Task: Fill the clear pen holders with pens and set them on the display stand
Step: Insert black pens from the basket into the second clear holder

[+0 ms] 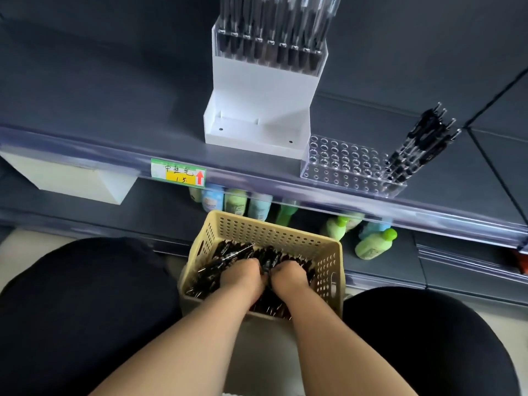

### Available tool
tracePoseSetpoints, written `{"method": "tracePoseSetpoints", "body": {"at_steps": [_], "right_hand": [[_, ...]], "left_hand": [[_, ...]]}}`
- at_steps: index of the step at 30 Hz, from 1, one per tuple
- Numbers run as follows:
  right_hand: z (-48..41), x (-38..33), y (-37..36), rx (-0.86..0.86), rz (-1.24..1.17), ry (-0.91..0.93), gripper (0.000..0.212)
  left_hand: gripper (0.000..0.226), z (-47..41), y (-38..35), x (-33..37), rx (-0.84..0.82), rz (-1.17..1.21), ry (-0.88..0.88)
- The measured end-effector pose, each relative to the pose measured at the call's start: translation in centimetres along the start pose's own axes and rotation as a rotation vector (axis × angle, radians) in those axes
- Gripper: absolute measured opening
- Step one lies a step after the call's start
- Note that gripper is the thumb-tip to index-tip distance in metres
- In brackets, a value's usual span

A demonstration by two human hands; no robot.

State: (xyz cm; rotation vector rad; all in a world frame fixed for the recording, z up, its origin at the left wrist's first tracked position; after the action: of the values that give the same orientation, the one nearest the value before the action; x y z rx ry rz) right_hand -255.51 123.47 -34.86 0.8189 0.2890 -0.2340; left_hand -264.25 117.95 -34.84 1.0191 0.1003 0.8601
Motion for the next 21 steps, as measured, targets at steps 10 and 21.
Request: {"method": "tracePoseSetpoints", "body": {"at_steps": [10, 21], "right_hand": [[-2.1, 0.1, -1.3, -0.042, -0.287, -0.145, 0.046], [-1.2, 0.2, -1.7, -0.028, -0.425, -0.015, 0.02]], "left_hand": [[0.031, -1.2, 0.0, 0.6, -0.032, -0.008, 0.103], [0.036, 0.6, 0.5, -0.8, -0.073, 0.315, 0.106]]}}
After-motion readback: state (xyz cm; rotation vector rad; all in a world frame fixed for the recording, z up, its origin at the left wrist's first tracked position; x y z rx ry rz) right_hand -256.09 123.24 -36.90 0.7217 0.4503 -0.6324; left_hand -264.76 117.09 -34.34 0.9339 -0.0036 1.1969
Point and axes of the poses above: each hand's wrist, its own z-axis away from the middle knuckle, its own y-axis out of the back of the hand, x = y × z, the point moved 3 cm from there along -z, towards the middle knuckle, and after that the axes turned 1 degree about x, right-handed, at the moved point
